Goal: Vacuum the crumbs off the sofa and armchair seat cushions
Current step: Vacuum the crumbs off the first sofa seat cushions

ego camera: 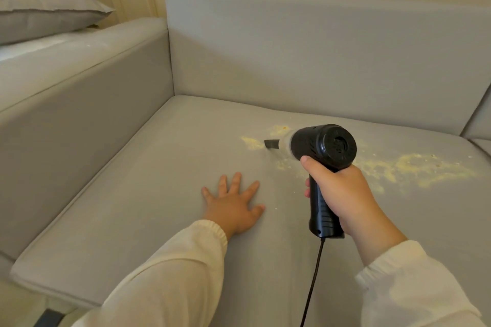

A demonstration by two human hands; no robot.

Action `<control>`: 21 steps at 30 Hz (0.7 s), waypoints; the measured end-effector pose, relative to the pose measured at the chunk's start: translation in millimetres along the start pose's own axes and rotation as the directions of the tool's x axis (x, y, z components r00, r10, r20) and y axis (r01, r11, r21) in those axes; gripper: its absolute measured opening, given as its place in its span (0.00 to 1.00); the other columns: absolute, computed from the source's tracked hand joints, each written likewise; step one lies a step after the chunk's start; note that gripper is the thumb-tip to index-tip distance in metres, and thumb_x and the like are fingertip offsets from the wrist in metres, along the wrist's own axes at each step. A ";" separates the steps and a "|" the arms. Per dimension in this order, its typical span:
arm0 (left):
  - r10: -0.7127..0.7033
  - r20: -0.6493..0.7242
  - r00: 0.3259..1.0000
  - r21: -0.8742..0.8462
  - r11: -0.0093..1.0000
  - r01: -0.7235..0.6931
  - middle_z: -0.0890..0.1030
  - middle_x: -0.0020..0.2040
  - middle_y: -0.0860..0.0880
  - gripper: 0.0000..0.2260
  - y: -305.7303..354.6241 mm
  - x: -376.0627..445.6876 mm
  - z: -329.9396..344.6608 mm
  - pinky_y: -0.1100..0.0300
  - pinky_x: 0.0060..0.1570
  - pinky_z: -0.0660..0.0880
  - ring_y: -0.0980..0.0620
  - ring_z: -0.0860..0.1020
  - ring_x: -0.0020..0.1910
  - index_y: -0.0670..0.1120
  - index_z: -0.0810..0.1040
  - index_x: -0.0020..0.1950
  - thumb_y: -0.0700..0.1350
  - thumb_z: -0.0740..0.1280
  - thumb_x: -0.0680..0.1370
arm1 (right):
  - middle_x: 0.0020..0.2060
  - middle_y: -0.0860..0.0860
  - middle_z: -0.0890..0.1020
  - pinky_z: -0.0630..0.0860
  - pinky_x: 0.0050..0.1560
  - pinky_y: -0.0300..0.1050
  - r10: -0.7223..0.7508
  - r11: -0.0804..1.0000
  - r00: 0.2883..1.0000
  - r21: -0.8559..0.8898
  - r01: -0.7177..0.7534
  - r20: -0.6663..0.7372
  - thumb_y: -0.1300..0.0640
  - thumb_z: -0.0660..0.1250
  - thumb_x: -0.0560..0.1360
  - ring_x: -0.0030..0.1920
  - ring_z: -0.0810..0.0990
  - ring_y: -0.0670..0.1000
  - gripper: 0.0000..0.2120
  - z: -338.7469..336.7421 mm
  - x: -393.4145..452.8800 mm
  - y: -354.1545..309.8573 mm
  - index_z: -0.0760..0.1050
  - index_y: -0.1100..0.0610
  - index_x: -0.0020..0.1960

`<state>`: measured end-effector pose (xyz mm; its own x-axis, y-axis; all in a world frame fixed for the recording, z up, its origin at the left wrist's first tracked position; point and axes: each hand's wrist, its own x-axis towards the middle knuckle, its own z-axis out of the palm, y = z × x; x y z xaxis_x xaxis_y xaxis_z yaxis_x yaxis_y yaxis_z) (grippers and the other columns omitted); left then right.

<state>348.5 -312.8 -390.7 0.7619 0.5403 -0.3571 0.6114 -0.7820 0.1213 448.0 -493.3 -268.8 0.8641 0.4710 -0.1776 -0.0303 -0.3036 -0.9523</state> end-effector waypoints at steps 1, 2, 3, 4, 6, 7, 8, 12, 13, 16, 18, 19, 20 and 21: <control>-0.007 0.006 1.000 0.000 1.000 0.007 0.35 0.84 0.53 0.31 -1.3 3.6 0.6 0.24 0.72 0.39 0.42 0.36 0.83 0.69 0.40 0.81 0.72 0.47 0.81 | 0.40 0.58 0.88 0.86 0.49 0.58 0.005 1.000 1.000 0.012 -0.005 0.001 0.46 0.76 0.76 0.43 0.89 0.60 0.10 -0.2 0.4 0.6 0.82 0.51 0.49; -0.012 0.011 1.000 0.000 1.000 0.012 0.35 0.84 0.53 0.31 -2.5 4.0 -0.2 0.24 0.72 0.39 0.42 0.36 0.83 0.70 0.40 0.81 0.72 0.46 0.80 | 0.42 0.58 0.88 0.87 0.48 0.56 0.004 1.000 1.000 0.022 -0.004 0.002 0.46 0.76 0.76 0.42 0.89 0.59 0.09 -0.6 -0.4 -0.5 0.82 0.51 0.49; -0.013 0.017 1.000 0.004 1.000 0.013 0.36 0.84 0.53 0.31 -2.8 4.9 0.3 0.24 0.72 0.39 0.41 0.36 0.83 0.70 0.39 0.81 0.72 0.46 0.80 | 0.42 0.59 0.88 0.86 0.46 0.55 0.005 1.000 1.000 0.030 -0.005 0.006 0.46 0.76 0.77 0.41 0.89 0.58 0.09 -0.7 -0.4 -0.7 0.82 0.51 0.50; -0.013 0.021 1.000 0.009 1.000 0.013 0.35 0.84 0.53 0.31 -3.2 5.3 0.6 0.24 0.72 0.38 0.41 0.36 0.83 0.70 0.39 0.81 0.72 0.45 0.80 | 0.43 0.59 0.88 0.86 0.45 0.53 0.006 0.999 1.000 0.033 -0.006 0.009 0.46 0.76 0.77 0.40 0.89 0.57 0.09 -0.4 -0.6 -1.2 0.82 0.51 0.50; -0.007 0.024 1.000 0.015 1.000 0.006 0.35 0.84 0.53 0.31 -3.9 6.7 1.4 0.24 0.72 0.38 0.41 0.35 0.83 0.70 0.38 0.81 0.73 0.45 0.80 | 0.43 0.60 0.88 0.85 0.44 0.52 0.004 0.999 1.000 0.035 -0.005 0.018 0.47 0.75 0.77 0.38 0.89 0.55 0.08 1.6 -0.6 -1.8 0.83 0.51 0.50; -0.005 0.024 1.000 0.015 1.000 0.004 0.35 0.84 0.53 0.31 -4.4 7.6 1.7 0.24 0.72 0.38 0.41 0.35 0.83 0.70 0.38 0.81 0.73 0.45 0.80 | 0.44 0.60 0.88 0.85 0.44 0.52 0.002 0.999 1.000 0.032 -0.003 0.023 0.47 0.75 0.77 0.38 0.88 0.54 0.09 3.2 0.0 -1.8 0.83 0.52 0.49; -0.004 0.024 1.000 0.013 1.000 0.004 0.35 0.84 0.53 0.31 -4.7 8.6 1.6 0.24 0.72 0.38 0.41 0.35 0.83 0.70 0.38 0.81 0.73 0.46 0.80 | 0.43 0.60 0.87 0.85 0.44 0.53 0.001 1.000 1.000 0.031 -0.001 0.026 0.47 0.75 0.77 0.37 0.88 0.54 0.09 4.7 0.3 -1.8 0.83 0.52 0.49; 0.003 0.025 1.000 0.010 1.000 -0.004 0.36 0.85 0.53 0.31 -5.3 8.8 1.1 0.24 0.72 0.39 0.41 0.36 0.83 0.70 0.39 0.81 0.73 0.45 0.80 | 0.42 0.59 0.87 0.85 0.43 0.52 0.000 1.000 0.999 0.021 -0.001 0.035 0.46 0.75 0.77 0.41 0.89 0.58 0.10 9.0 1.6 -1.5 0.83 0.53 0.48; 0.006 0.023 1.000 0.008 1.000 -0.006 0.36 0.85 0.53 0.31 -5.0 8.4 1.8 0.24 0.72 0.39 0.41 0.36 0.83 0.70 0.39 0.81 0.72 0.45 0.80 | 0.42 0.59 0.87 0.85 0.42 0.51 0.004 1.000 0.999 0.014 -0.004 0.036 0.46 0.75 0.77 0.41 0.89 0.58 0.11 8.7 1.3 -0.9 0.83 0.53 0.49; 0.005 0.014 1.000 0.003 1.000 -0.005 0.36 0.85 0.53 0.30 -4.8 7.9 1.5 0.23 0.72 0.39 0.41 0.36 0.83 0.70 0.40 0.81 0.72 0.46 0.81 | 0.41 0.59 0.87 0.85 0.43 0.52 0.010 1.000 0.999 -0.005 -0.010 0.036 0.46 0.75 0.77 0.38 0.88 0.55 0.12 9.2 1.3 -0.1 0.82 0.56 0.49; 0.004 0.016 1.000 -0.004 1.000 -0.004 0.36 0.85 0.53 0.30 -4.7 7.7 0.7 0.23 0.72 0.39 0.41 0.36 0.83 0.70 0.40 0.81 0.72 0.46 0.81 | 0.42 0.60 0.87 0.85 0.41 0.51 0.004 1.000 0.999 -0.008 -0.004 0.037 0.46 0.74 0.78 0.36 0.88 0.52 0.12 10.4 1.6 0.1 0.82 0.56 0.49; 0.005 0.017 1.000 -0.006 1.000 -0.005 0.36 0.85 0.53 0.30 -4.5 7.5 0.3 0.23 0.72 0.39 0.41 0.36 0.83 0.70 0.41 0.81 0.72 0.46 0.81 | 0.42 0.60 0.87 0.85 0.41 0.50 0.001 1.000 0.999 -0.002 -0.001 0.036 0.46 0.74 0.78 0.37 0.88 0.53 0.12 11.3 1.8 0.1 0.82 0.56 0.49; 0.007 0.017 1.000 -0.004 1.000 -0.007 0.36 0.85 0.53 0.30 -4.6 7.3 0.4 0.23 0.72 0.39 0.41 0.36 0.83 0.70 0.41 0.81 0.72 0.46 0.81 | 0.42 0.59 0.87 0.85 0.42 0.52 -0.003 1.000 0.999 0.005 0.003 0.035 0.46 0.74 0.77 0.38 0.88 0.56 0.12 12.5 2.4 0.2 0.82 0.55 0.49; 0.008 0.016 1.000 -0.003 1.000 -0.008 0.36 0.85 0.53 0.30 -4.6 7.1 0.3 0.23 0.72 0.39 0.41 0.36 0.83 0.70 0.41 0.81 0.72 0.46 0.81 | 0.40 0.58 0.87 0.85 0.45 0.54 -0.006 1.000 0.999 0.009 0.006 0.034 0.46 0.74 0.77 0.41 0.89 0.58 0.12 14.2 3.2 0.0 0.82 0.55 0.48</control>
<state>351.0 -305.5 -394.1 0.7630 0.5291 -0.3714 0.6062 -0.7852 0.1268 443.6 -480.0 -272.9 0.8468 0.5005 -0.1799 -0.0296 -0.2934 -0.9555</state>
